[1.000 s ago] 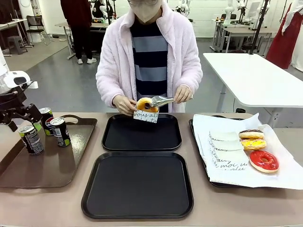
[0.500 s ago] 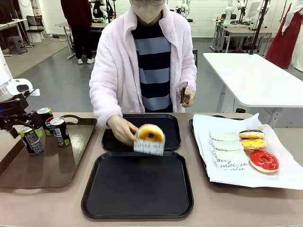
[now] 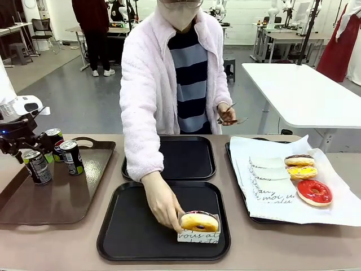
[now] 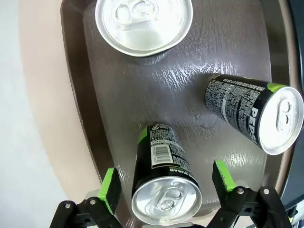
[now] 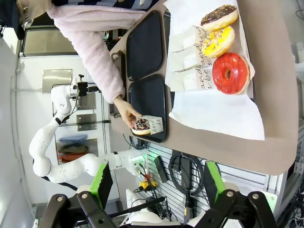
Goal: Set up donuts and drinks on trays.
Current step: Pick up one Pepsi coke and place it on the Flat Tray.
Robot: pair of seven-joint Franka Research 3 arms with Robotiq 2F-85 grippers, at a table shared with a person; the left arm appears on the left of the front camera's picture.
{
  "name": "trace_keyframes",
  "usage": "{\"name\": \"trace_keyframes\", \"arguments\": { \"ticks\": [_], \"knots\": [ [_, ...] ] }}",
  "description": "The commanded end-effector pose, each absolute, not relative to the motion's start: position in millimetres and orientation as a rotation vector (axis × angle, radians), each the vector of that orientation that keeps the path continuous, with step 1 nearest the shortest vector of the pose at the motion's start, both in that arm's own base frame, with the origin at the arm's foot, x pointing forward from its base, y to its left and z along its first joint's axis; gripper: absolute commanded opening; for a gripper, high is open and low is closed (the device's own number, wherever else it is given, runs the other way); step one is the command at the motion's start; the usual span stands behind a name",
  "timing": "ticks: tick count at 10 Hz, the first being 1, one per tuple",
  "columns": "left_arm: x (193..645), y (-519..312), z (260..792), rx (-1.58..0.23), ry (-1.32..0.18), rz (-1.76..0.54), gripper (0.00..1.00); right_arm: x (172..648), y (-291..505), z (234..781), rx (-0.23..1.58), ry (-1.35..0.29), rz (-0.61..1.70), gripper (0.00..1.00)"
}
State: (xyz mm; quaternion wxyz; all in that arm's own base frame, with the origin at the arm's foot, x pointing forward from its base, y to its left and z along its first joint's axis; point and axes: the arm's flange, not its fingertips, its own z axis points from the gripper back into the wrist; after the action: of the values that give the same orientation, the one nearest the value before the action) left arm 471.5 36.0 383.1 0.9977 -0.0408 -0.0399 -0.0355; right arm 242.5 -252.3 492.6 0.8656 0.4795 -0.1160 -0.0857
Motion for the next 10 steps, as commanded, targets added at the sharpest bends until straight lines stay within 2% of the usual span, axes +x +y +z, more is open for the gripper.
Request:
{"name": "trace_keyframes", "arguments": {
  "ticks": [1,2,3,4,5,6,7,8,10],
  "knots": [
    [476,39,381,-0.045,-0.077,-0.081,0.91,244,-254,493,1.029,-0.256,-0.172,1.00],
    [477,40,381,-0.045,-0.066,-0.085,0.44,244,-254,493,1.029,-0.256,-0.172,1.00],
    [476,40,381,-0.047,-0.047,-0.084,0.35,244,-254,493,1.029,-0.256,-0.172,1.00],
    [475,41,382,-0.042,-0.039,-0.077,0.00,244,-254,493,1.029,-0.256,-0.172,1.00],
    [476,41,383,-0.038,-0.037,-0.076,0.00,244,-254,493,1.029,-0.256,-0.172,1.00],
    [476,40,383,-0.038,-0.036,-0.075,0.27,244,-254,493,1.029,-0.256,-0.172,1.00],
    [473,41,385,-0.043,-0.038,-0.077,0.17,244,-254,493,1.029,-0.256,-0.172,1.00],
    [469,36,392,-0.055,-0.036,-0.109,0.00,244,-254,493,1.029,-0.256,-0.172,1.00],
    [427,15,427,-0.098,0.049,-0.129,0.01,244,-254,493,1.029,-0.256,-0.172,1.00]
  ]
}}
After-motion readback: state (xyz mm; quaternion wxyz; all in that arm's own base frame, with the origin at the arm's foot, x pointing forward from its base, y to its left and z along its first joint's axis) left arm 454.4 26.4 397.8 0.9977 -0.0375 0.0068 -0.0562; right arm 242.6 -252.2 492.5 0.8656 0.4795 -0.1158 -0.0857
